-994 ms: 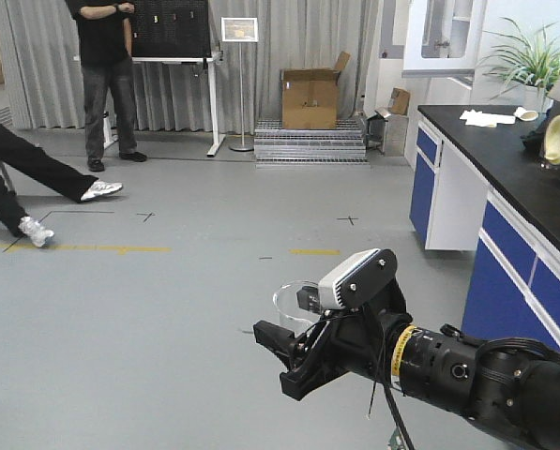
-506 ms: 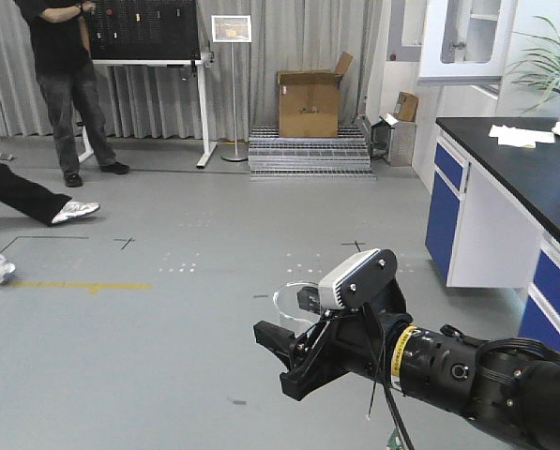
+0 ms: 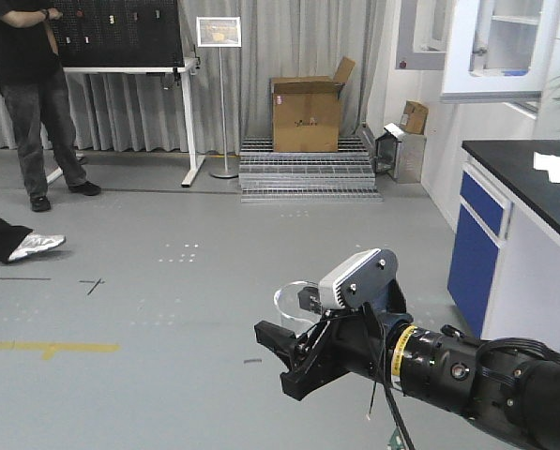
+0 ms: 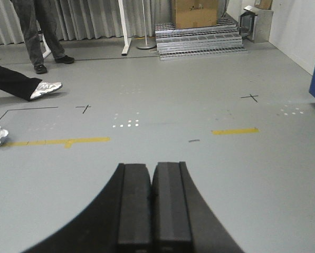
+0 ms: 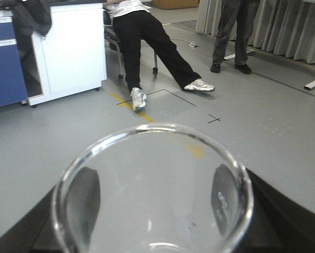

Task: Pick beaker and place in left cabinet
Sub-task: 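Drive the base to the white cabinet holding the beaker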

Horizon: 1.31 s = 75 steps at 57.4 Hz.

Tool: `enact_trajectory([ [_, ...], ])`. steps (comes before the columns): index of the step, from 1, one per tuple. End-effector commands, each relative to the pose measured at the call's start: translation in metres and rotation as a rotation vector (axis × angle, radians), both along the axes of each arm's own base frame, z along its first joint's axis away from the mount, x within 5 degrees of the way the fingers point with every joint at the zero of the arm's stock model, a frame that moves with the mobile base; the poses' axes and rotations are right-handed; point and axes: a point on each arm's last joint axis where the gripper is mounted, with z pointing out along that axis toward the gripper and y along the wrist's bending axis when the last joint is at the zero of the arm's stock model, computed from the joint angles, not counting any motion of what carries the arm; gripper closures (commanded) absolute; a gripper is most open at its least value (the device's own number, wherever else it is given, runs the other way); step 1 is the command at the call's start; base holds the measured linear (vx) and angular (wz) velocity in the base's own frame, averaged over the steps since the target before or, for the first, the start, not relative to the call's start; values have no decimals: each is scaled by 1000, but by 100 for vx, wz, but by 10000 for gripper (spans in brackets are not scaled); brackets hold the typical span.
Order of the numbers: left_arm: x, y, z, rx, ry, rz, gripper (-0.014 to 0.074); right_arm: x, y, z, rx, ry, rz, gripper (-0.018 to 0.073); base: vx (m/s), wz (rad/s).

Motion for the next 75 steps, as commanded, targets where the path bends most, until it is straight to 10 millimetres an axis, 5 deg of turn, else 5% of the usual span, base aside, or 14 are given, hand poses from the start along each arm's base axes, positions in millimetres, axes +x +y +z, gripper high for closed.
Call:
enact_trajectory([
  [1,0,-2,12,-12,-109,-21,593,-4,0,31,89,-86,21,331,84,3],
  [75,0,-2,11,-12,-108,-21,593,-4,0,30,87,-85,19,331,86,-1],
])
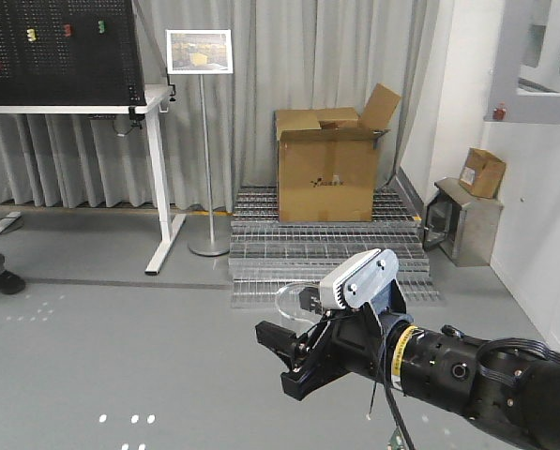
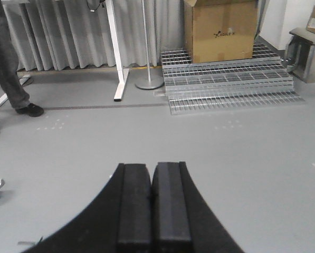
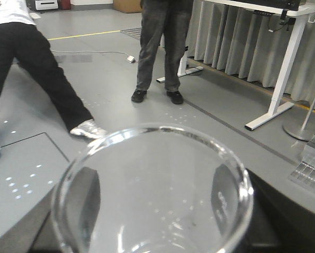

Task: Pick beaker and place in left cabinet
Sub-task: 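Drive the base to the white cabinet holding the beaker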

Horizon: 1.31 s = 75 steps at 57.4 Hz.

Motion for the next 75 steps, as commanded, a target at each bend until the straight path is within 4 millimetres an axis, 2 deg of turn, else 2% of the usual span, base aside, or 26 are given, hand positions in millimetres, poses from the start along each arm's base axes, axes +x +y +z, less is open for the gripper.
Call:
enact_trajectory([
  [1,0,-2,12,-12,-108,-21,593,-4,0,31,89,-86,21,331,81,1],
  [37,0,-2,12,-12,-108,-21,593,-3,-1,29,75,-76,5,331,75,-4],
  [75,0,-2,12,-12,-108,-21,593,-3,-1,29,75,-76,5,331,60,-1],
])
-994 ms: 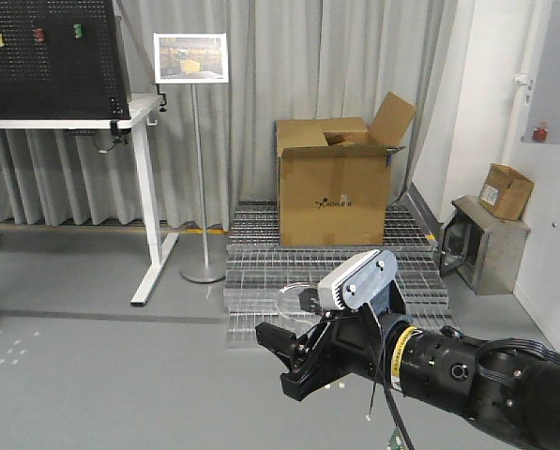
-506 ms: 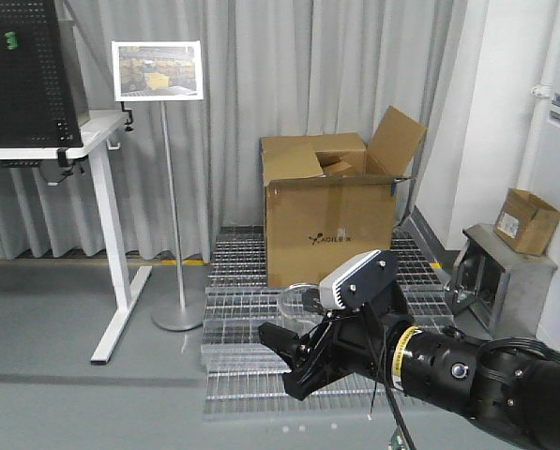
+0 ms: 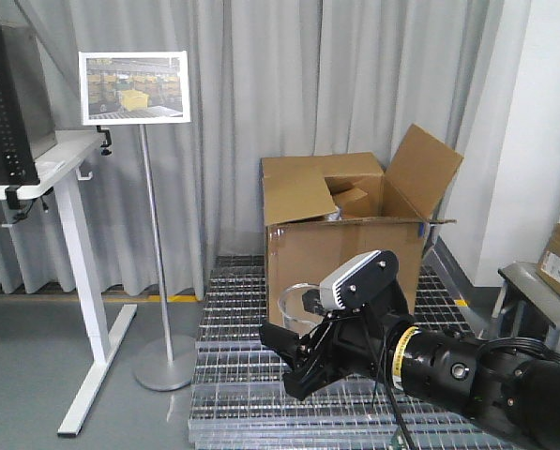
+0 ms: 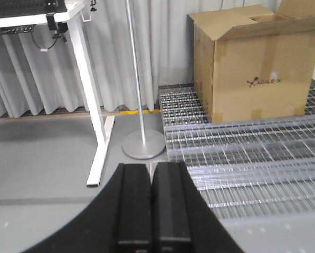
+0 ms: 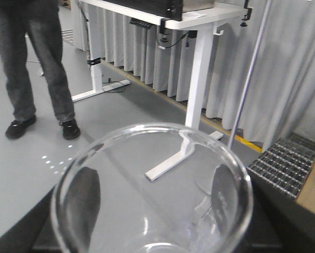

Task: Pick beaker and place in left cabinet
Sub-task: 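Drive the base to the white cabinet holding the beaker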

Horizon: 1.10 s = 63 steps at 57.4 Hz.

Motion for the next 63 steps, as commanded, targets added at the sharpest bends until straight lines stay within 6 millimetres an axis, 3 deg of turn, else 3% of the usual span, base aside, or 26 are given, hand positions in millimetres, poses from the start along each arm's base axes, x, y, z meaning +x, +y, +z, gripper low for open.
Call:
enact_trajectory([
  [1,0,-2,11,-12,-108,-21,593,-4,0,31,88,-87,21,331,50,1],
  [28,0,-2,11,-12,-108,-21,593,-4,0,30,86,-85,19,331,41,-22],
  [63,0,-2,11,-12,-108,-21,593,-4,0,30,87,-86,19,331,23,-78],
])
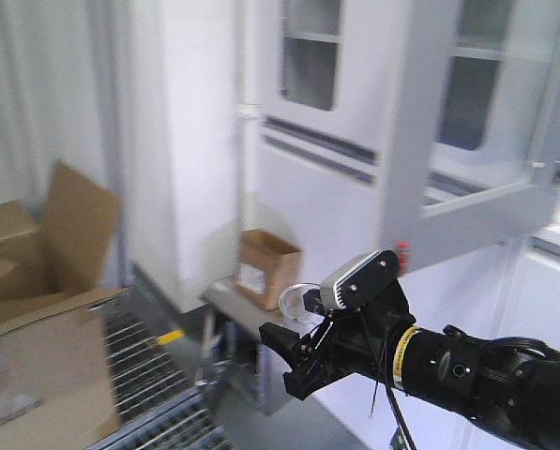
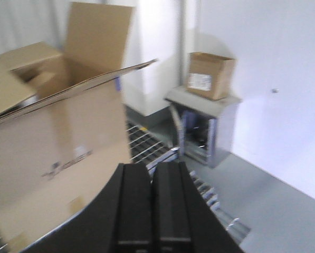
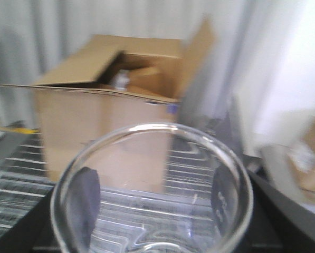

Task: Pick beaker and place in left cabinet
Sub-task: 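Drive the base to the white cabinet holding the beaker, then extend the right gripper with the beaker over the blue tray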

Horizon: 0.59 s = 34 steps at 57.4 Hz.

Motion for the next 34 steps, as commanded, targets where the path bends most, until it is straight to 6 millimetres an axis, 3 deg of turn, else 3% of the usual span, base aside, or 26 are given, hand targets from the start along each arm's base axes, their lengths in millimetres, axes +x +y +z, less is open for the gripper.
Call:
enact_trajectory([
  [1,0,-2,11,-12,-108,-21,593,-4,0,31,88,-87,21,331,21,-82],
  [34,0,-2,11,-12,-108,-21,593,-4,0,31,88,-87,21,331,20,-76],
])
